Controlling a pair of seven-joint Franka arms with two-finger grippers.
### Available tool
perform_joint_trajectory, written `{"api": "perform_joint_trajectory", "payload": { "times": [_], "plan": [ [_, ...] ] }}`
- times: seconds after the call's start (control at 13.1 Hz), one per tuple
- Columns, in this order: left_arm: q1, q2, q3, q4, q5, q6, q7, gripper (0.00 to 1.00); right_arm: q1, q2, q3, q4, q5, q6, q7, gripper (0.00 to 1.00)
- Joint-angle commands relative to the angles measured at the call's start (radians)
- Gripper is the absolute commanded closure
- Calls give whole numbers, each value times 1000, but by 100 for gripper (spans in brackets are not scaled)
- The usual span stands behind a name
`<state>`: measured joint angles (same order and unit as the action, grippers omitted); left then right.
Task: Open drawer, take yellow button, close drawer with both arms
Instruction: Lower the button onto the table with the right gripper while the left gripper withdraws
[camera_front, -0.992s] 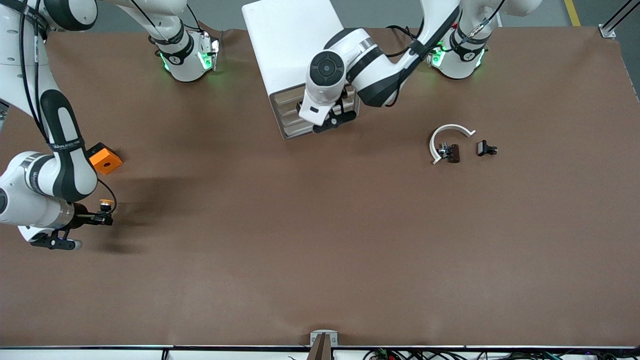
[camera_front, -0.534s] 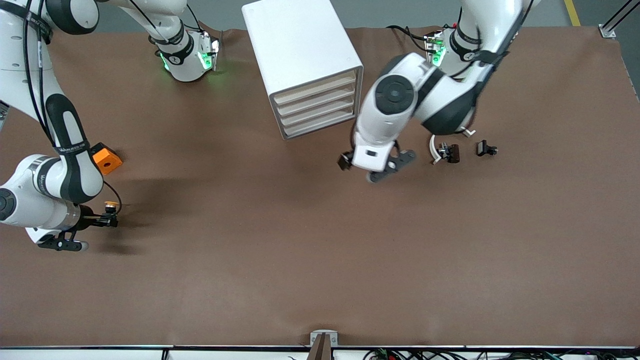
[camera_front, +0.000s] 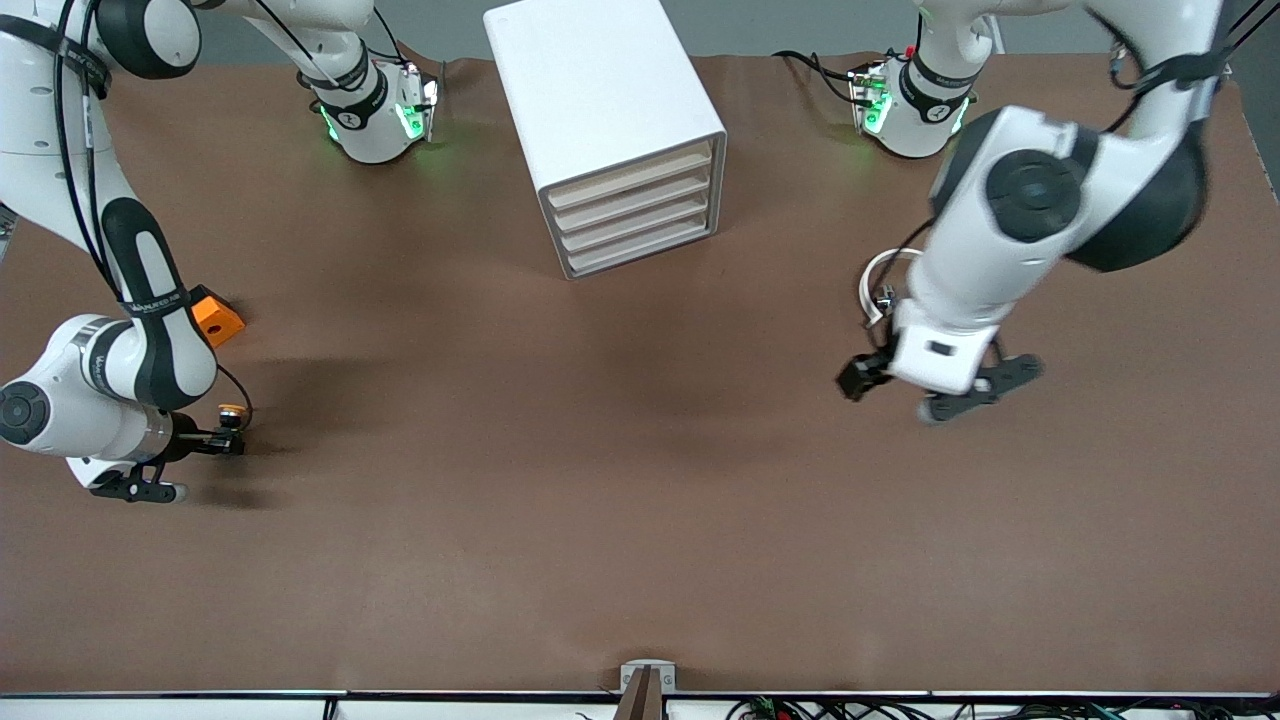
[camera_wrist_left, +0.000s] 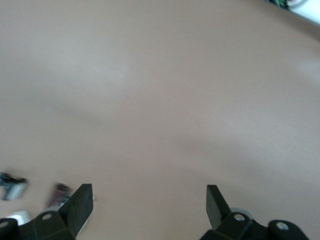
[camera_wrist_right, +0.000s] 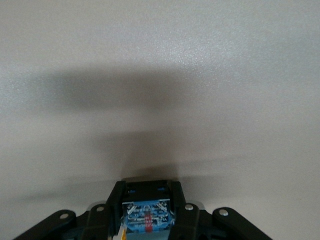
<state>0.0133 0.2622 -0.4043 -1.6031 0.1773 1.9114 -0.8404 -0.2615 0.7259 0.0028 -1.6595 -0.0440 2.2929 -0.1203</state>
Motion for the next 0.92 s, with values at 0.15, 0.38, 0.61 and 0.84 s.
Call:
{"api": "perform_joint_trajectory", "payload": {
  "times": [0.15,0.38,0.61,0.84],
  "plan": [
    [118,-122,-11,-5,2,-54,191,0,-12,7,13,18,-14,-6,-1,39],
    [195,-161,-14,0,-22,-71,345,0,-8,6,13,20,-14,-12,7,0],
    [212,-211,-8,12,-61,-123,397,0,2,-5,14,23,-13,-27,14,0],
    [153,-265,108,-4,-139,-167,527,0,19,-58,20,58,-1,-157,69,0]
  ]
}}
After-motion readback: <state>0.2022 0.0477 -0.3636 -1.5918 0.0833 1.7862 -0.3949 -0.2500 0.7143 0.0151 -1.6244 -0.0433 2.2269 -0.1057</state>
